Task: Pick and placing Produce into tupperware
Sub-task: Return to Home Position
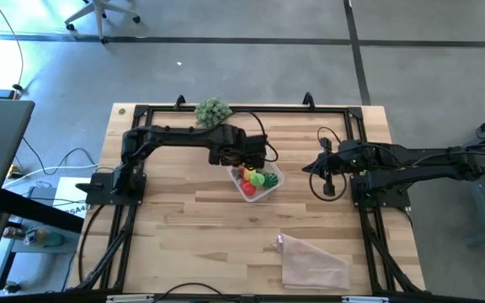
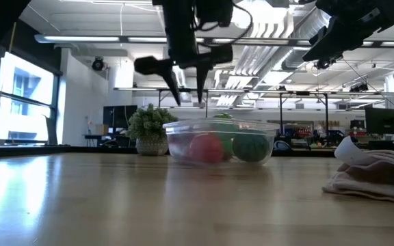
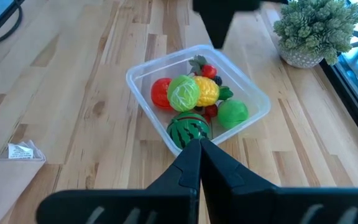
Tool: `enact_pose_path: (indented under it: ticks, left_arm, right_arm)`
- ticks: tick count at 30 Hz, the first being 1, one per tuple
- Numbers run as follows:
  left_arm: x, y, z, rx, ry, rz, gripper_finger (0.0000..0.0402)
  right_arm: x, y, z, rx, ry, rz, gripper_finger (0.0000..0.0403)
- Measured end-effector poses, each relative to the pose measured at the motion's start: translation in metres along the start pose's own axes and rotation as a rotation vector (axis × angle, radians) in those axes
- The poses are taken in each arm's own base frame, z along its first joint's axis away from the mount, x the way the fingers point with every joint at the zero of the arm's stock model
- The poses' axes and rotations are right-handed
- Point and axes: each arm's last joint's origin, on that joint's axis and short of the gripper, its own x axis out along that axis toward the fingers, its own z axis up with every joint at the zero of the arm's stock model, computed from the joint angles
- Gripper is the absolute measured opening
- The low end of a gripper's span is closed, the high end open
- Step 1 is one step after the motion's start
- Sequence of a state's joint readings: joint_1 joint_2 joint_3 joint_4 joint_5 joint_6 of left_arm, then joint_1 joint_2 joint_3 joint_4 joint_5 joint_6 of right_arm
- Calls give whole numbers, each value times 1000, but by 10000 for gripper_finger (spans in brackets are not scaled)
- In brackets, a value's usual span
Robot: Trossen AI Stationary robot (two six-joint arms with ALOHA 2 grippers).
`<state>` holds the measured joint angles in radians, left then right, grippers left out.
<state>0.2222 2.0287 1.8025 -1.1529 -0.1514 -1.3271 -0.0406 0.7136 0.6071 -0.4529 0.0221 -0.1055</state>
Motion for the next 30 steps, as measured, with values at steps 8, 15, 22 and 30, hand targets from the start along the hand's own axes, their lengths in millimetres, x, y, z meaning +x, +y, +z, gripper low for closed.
enact_pose_path:
  ticks: [8, 15, 22, 30]
  left_arm:
    - [-48, 8, -6, 334, -95, -64, 163]
    - [-76, 30, -21, 596, -77, 33, 135]
    - [-83, 40, -25, 754, -42, 87, 101]
    - [-79, 40, -21, 837, -52, 102, 60]
  right_arm:
    - [0, 0, 0, 0, -3, 0, 0]
    - [0, 0, 0, 0, -1, 0, 0]
    - [0, 0, 0, 0, -1, 0, 0]
    - [0, 0, 0, 0, -2, 0, 0]
